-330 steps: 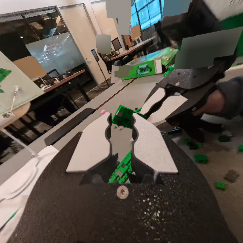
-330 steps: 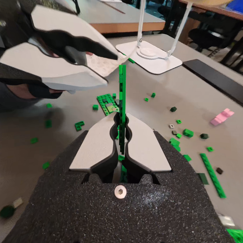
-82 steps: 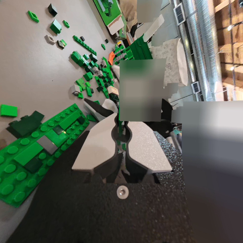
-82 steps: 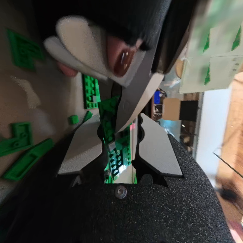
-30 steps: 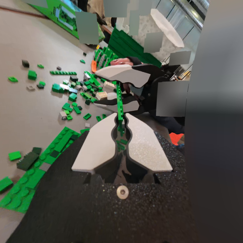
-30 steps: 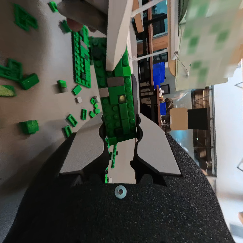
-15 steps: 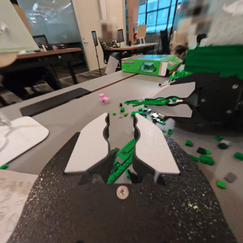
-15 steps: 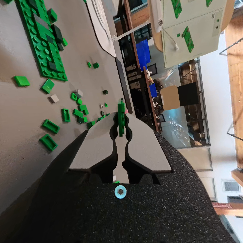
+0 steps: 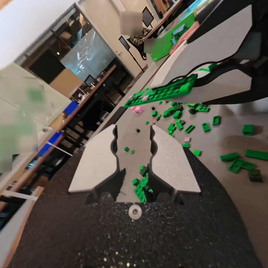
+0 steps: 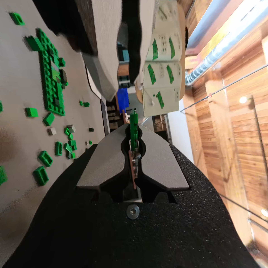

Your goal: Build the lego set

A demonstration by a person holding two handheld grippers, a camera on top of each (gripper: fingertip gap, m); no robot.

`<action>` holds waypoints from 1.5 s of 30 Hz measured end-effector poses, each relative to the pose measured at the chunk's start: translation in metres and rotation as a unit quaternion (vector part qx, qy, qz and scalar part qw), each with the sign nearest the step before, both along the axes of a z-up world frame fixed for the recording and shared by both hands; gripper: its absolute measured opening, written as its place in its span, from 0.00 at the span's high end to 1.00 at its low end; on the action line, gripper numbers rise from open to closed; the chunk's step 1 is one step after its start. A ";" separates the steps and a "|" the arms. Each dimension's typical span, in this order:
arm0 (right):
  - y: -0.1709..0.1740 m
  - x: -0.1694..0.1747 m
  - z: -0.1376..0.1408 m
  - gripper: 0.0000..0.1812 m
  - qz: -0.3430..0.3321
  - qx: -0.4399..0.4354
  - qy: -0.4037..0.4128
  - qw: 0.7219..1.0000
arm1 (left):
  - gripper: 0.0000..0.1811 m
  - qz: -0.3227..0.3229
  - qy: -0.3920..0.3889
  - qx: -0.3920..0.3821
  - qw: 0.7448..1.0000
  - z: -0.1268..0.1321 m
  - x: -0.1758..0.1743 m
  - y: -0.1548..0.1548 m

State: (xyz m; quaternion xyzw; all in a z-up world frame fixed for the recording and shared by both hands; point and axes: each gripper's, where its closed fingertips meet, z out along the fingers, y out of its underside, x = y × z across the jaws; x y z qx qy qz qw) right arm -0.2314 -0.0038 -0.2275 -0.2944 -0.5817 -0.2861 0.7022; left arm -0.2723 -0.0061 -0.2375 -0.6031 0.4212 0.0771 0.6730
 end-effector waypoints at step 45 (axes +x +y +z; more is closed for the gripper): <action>-0.029 -0.007 -0.019 0.96 0.138 -0.220 -0.005 0.966 | 0.95 -0.045 0.022 -0.029 0.998 -0.015 -0.003 -0.003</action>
